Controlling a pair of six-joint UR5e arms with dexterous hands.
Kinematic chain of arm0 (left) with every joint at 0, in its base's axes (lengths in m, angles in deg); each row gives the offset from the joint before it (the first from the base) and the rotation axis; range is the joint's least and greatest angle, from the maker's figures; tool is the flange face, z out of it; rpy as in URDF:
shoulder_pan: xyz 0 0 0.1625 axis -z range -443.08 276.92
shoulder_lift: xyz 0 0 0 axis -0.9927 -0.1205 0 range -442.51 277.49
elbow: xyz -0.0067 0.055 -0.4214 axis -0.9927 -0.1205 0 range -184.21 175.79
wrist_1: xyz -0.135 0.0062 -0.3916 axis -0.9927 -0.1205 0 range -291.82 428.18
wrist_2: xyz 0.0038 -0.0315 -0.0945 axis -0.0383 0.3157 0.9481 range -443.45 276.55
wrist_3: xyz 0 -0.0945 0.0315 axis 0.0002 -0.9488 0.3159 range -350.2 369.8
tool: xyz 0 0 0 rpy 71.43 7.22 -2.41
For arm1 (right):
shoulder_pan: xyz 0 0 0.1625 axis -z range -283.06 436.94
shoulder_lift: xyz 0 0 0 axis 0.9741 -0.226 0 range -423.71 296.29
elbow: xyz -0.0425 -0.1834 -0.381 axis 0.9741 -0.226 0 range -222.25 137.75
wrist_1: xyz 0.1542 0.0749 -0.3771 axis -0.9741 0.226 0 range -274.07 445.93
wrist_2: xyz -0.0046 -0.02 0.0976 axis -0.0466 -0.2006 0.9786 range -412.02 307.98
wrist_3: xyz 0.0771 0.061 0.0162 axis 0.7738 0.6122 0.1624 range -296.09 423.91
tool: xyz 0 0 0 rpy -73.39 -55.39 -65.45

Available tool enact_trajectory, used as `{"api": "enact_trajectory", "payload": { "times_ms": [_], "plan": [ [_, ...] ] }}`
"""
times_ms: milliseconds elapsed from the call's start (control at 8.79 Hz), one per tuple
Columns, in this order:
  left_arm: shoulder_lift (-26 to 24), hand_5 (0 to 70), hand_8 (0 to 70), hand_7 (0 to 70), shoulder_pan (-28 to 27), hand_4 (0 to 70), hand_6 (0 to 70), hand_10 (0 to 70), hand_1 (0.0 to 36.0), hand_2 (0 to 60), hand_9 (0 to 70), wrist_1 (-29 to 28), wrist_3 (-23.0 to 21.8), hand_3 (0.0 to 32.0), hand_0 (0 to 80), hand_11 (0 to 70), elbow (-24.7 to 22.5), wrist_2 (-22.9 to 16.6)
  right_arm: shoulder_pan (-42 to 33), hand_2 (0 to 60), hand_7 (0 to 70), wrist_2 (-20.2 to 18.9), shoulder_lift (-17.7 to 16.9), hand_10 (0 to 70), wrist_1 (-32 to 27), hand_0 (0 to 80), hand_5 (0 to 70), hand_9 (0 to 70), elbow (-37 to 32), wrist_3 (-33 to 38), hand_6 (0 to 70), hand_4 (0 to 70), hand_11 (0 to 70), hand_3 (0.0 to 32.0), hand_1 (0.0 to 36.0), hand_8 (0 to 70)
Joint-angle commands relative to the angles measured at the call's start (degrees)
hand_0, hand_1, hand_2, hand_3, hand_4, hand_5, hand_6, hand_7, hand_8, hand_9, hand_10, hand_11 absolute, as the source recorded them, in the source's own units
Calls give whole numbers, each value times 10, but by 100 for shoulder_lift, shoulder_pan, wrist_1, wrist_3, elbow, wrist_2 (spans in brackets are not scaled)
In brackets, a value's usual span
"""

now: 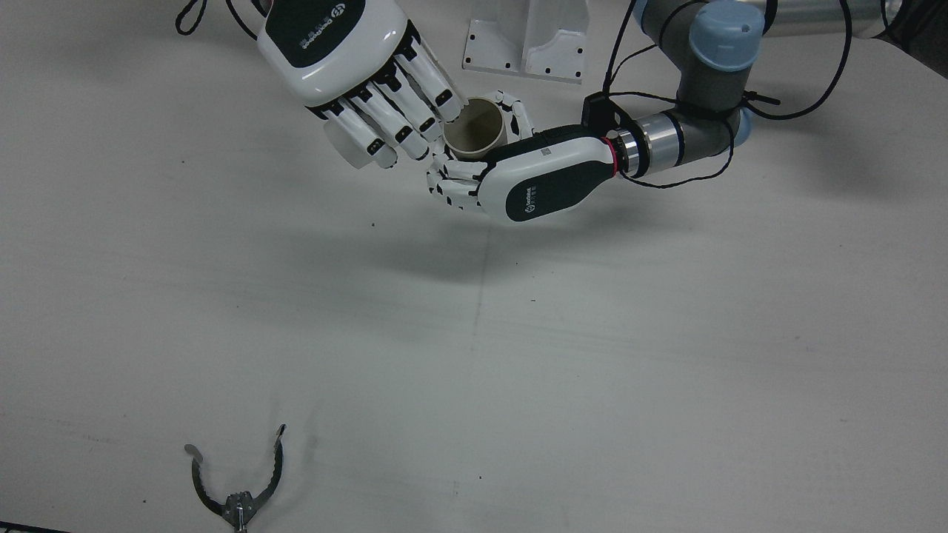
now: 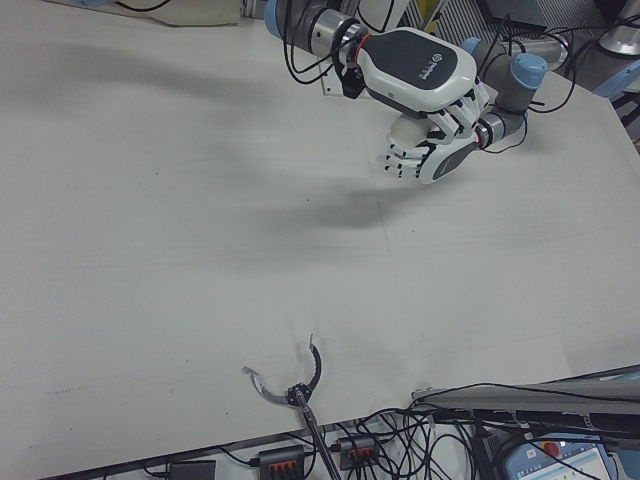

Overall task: Pour water
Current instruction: 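Tilt the right hand's cup over the left hand's cup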

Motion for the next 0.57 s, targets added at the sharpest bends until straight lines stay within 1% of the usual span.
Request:
{"api": "enact_trajectory", "payload": {
  "times_ms": [0, 228, 341, 455],
  "plan": [
    [-14, 492, 238, 566, 74, 457, 248, 305, 210, 600, 388, 0, -35, 0, 273, 438, 19, -9, 176, 600, 700, -51, -10, 445, 140, 800, 700, 542, 13, -4, 700, 700, 649, 0, 360, 434],
    [-5, 487, 237, 561, 101, 457, 245, 306, 207, 600, 387, 0, -35, 0, 265, 438, 54, -9, 309, 600, 700, -68, -54, 434, 351, 800, 700, 529, 39, -4, 700, 700, 634, 0, 360, 426],
    [-5, 487, 242, 562, 101, 458, 247, 314, 202, 600, 394, -18, -35, 0, 248, 448, 106, -9, 309, 600, 700, -68, -80, 434, 404, 800, 700, 521, 109, -4, 700, 700, 634, 0, 360, 420],
    [-5, 489, 243, 567, 110, 461, 249, 315, 203, 600, 397, -18, -35, 0, 255, 450, 115, -9, 309, 600, 700, -68, -81, 435, 457, 800, 700, 522, 145, -4, 700, 700, 635, 0, 360, 421]
  ]
}}
